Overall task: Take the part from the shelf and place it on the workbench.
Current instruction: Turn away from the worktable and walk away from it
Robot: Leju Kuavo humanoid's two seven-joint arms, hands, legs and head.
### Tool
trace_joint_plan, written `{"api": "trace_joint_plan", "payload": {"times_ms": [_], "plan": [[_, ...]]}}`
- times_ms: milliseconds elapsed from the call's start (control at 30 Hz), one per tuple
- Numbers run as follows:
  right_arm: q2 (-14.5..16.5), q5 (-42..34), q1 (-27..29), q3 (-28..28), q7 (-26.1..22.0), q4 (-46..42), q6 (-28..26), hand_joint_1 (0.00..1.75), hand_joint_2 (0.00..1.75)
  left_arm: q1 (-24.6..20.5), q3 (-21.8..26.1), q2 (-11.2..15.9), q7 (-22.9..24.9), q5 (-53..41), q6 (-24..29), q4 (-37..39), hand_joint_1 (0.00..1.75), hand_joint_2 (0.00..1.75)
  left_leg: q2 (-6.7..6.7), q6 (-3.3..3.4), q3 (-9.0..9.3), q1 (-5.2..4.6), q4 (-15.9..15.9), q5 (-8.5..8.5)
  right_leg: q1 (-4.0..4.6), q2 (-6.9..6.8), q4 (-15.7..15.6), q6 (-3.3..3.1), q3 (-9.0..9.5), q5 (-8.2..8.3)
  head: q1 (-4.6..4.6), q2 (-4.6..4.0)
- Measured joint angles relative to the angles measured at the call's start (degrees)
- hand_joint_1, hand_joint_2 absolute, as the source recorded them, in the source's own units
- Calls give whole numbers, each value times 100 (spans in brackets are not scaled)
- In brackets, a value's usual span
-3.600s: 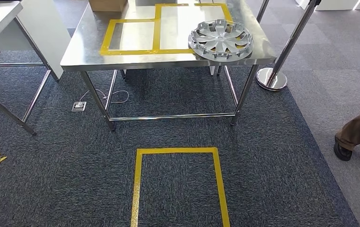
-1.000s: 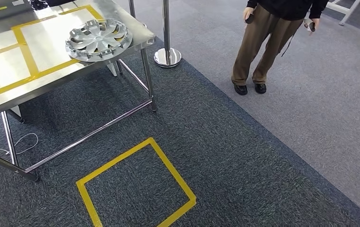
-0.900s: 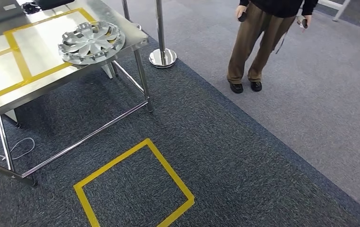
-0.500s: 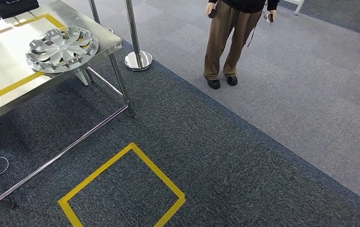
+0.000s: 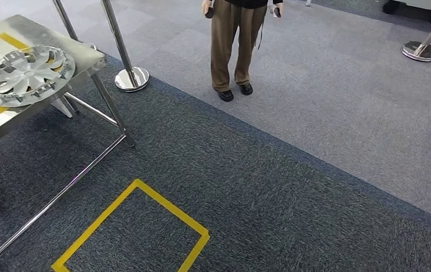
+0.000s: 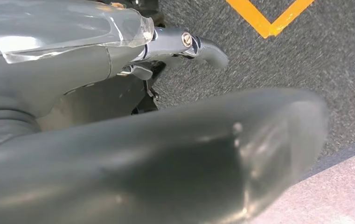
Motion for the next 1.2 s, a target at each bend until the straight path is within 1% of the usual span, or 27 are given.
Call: {"api": "trace_joint_plan", "payload": {"times_ms": [33, 67, 100, 167, 200, 233, 267, 300, 333, 367, 400, 433, 467, 533, 567, 600, 667, 700, 733, 767, 800, 867, 900, 933, 1000, 1067, 1200], "plan": [[-3, -5, 10, -9, -9, 0, 0, 0, 0, -11, -4, -3, 0, -13, -3, 0, 0, 0, -18, -31, 6, 17, 12, -22, -1, 48, -5, -34, -9, 9, -3, 0], [-7, -14, 13, -19, -22, 0, -3, 0, 0, -20, -10, -6, 0, -27, -6, 0, 0, 0, -113, -62, -20, 34, 89, -94, -6, 102, -11, -70, -17, 22, -6, 0], [-10, -26, 6, -29, -37, 0, -6, 0, 0, -27, -19, -7, 1, -40, -8, 0, 0, 0, -252, -87, -101, 48, 281, -231, -16, 159, -17, -104, -23, 39, -11, 0], [-8, -43, -21, -41, -65, 0, -13, 0, 0, -30, -35, -1, 20, -50, -9, 0, 0, 0, -537, -107, -434, 60, 992, -615, -21, 280, -19, -147, -51, 61, -22, 0], [-4, -45, -29, -44, -73, 0, -13, 0, 0, -31, -40, 5, 33, -51, -10, 0, 0, 0, -592, -107, -623, 60, 1372, -762, -18, 347, -18, -159, -62, 68, -22, 0], [-1, -46, -29, -51, -77, 0, -13, 0, 0, -37, -46, 10, 53, -55, -11, 0, 0, 0, -615, -103, -753, 60, 1613, -809, -15, 415, -17, -164, -67, 73, -22, 0], [1, -49, -25, -60, -78, 0, -14, 0, 0, -45, -56, 14, 76, -68, -9, 0, 0, 0, -628, -94, -785, 60, 1648, -741, -13, 486, -16, -165, -66, 76, -21, 0], [2, -55, -21, -71, -80, 0, -14, 0, 0, -55, -70, 16, 99, -85, -2, 0, 0, 0, -650, -80, -704, 60, 1447, -567, -13, 562, -16, -162, -58, 79, -21, 0], [5, -68, -19, -83, -87, 0, -15, 0, 0, -66, -83, 17, 128, -113, 10, 0, 0, 0, -715, -58, -538, 60, 1076, -335, -14, 639, -16, -155, -48, 84, -22, 0], [14, -83, -21, -96, -98, 0, -15, 0, 0, -72, -96, 21, 161, -143, 24, 0, 0, 0, -846, -34, -356, 59, 672, -137, -10, 708, -13, -141, -46, 89, -18, 0], [22, -96, -28, -111, -108, 0, -24, 0, 0, -78, -109, 24, 194, -177, 40, 0, 0, 0, -962, -16, -212, 62, 334, -5, -6, 775, -6, -120, -55, 97, -18, 0], [29, -106, -32, -125, -116, 0, -33, 0, 0, -86, -123, 27, 239, -218, 72, 0, 0, 0, -1053, -5, -130, 58, 130, 54, -7, 830, -3, -91, -73, 111, -17, 0], [35, -108, -28, -138, -119, 1, -43, 0, 0, -98, -145, 30, 304, -265, 133, 0, 0, 0, -1093, 3, -108, 51, 56, 56, -12, 876, -5, -55, -95, 127, -17, 0], [36, -110, 7, -158, -117, 2, -52, 0, 0, -125, -211, 25, 450, -363, 288, 0, 0, 87, -1012, 42, -109, 49, 23, 83, -38, 926, -9, 17, -132, 148, -18, 0], [36, -107, 27, -166, -113, 2, -52, 0, 0, -137, -244, 19, 524, -408, 362, 0, 0, 131, -969, 76, -106, 54, 7, 104, -38, 849, 43, 44, -164, 113, -13, 0], [37, -93, 34, -172, -103, 2, -52, 0, 0, -144, -272, 10, 590, -443, 414, 0, 0, 175, -918, 110, -104, 62, -10, 123, -32, 725, 188, 64, -237, 19, 0, 0], [39, -40, 27, -173, -77, 2, -52, 0, 0, -145, -320, 1, 724, -513, 515, 0, 0, 175, -803, 147, -110, 57, -20, 135, -17, 434, 824, 95, -531, -328, 21, 0], [40, -5, 26, -173, -61, 2, -52, 0, 0, -142, -345, 0, 779, -545, 559, 0, 0, 175, -743, 152, -116, 50, -20, 134, -18, 367, 1214, 113, -705, -500, 28, 0], [39, 24, 32, -173, -49, 2, -52, 0, 0, -140, -371, 1, 817, -575, 601, 0, 0, 175, -689, 153, -120, 46, -19, 134, -21, 337, 1506, 127, -824, -601, 27, 0], [37, 54, 42, -174, -34, 2, -52, 0, 0, -139, -394, 1, 838, -603, 641, 0, 0, 175, -647, 153, -120, 45, -18, 133, -26, 324, 1602, 136, -842, -601, 29, 0], [33, 79, 52, -174, -21, 2, -52, 0, 0, -141, -412, 1, 847, -626, 677, 0, 0, 175, -617, 150, -116, 47, -15, 132, -34, 316, 1462, 140, -742, -503, 29, 0], [25, 123, 60, -175, -3, 3, -52, 0, 0, -147, -431, -1, 848, -648, 743, 0, 0, 175, -578, 121, -109, 47, 3, 118, -61, 290, 693, 144, -299, -211, 30, 0], [25, 142, 59, -174, 0, 3, -52, 0, 0, -153, -433, 0, 839, -636, 761, -1, 0, 131, -569, 92, -116, 36, 23, 103, -67, 285, 341, 128, -110, -114, 26, 0], [26, 159, 58, -173, 1, 4, -52, 0, 0, -156, -432, 1, 819, -609, 769, -1, 0, 87, -564, 66, -124, 23, 43, 86, -74, 281, 106, 109, 12, -68, 19, 0], [31, 193, 58, -171, 6, 4, -52, 0, 0, -151, -427, 7, 731, -540, 754, -2, 0, 0, -568, 93, -141, 1, 63, 69, -65, 289, 5, 66, 51, -63, 2, 0], [22, 205, 53, -173, 5, 3, -52, 0, 0, -132, -421, 14, 628, -483, 726, -2, 0, 0, -576, 156, -137, 4, 46, 81, -49, 287, 5, 51, 49, -59, -2, 0], [8, 146, 26, -177, -134, 3, -52, 0, 0, -102, -407, 27, 532, -448, 668, -2, 0, 0, -580, 129, -122, 23, 5, 113, -14, 285, 10, -1, 45, -61, -1, 0]]}}
